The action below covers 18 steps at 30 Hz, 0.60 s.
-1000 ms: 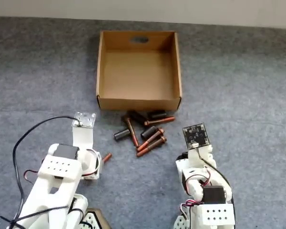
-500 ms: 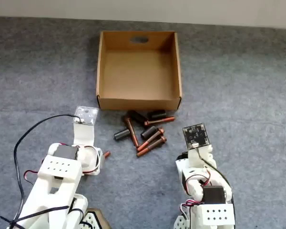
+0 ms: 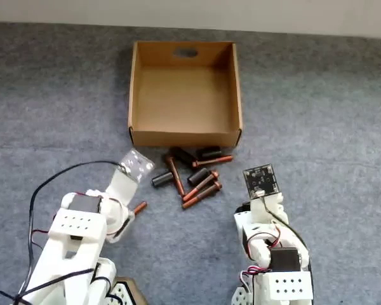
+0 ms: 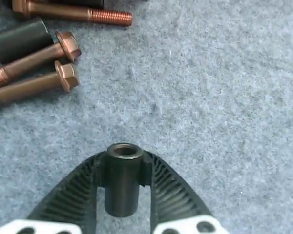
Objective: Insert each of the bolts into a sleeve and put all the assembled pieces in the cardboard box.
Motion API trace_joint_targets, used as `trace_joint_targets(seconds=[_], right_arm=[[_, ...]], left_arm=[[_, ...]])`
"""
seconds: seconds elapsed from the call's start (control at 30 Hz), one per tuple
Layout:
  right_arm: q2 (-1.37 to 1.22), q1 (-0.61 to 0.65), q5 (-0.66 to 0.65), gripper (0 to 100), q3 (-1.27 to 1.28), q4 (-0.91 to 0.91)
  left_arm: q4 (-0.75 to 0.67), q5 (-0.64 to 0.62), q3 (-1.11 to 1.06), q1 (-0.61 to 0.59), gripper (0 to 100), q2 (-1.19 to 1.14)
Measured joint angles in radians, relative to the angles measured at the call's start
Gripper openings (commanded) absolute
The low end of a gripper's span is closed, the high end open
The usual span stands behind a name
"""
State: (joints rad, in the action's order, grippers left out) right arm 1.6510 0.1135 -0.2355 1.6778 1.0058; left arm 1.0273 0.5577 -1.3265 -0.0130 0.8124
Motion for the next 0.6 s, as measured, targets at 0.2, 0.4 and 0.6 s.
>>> trace_joint_targets(seconds=[0.2, 0.4, 0.6], right_arm=[[0.000, 0.000, 0.000, 0.6, 0.000, 0.000], [0.000, 0.000, 0.000, 0.6, 0.000, 0.000], [0.000, 0.000, 0.000, 0.6, 0.000, 0.000]], left_arm=[[-0.009, 0.212, -0.003, -0.040, 17, 0.002], [-0.190, 0.253, -0.006, -0.074, 10, 0.000], [-0.459, 0.259, -0.048, -0.078, 7, 0.000]])
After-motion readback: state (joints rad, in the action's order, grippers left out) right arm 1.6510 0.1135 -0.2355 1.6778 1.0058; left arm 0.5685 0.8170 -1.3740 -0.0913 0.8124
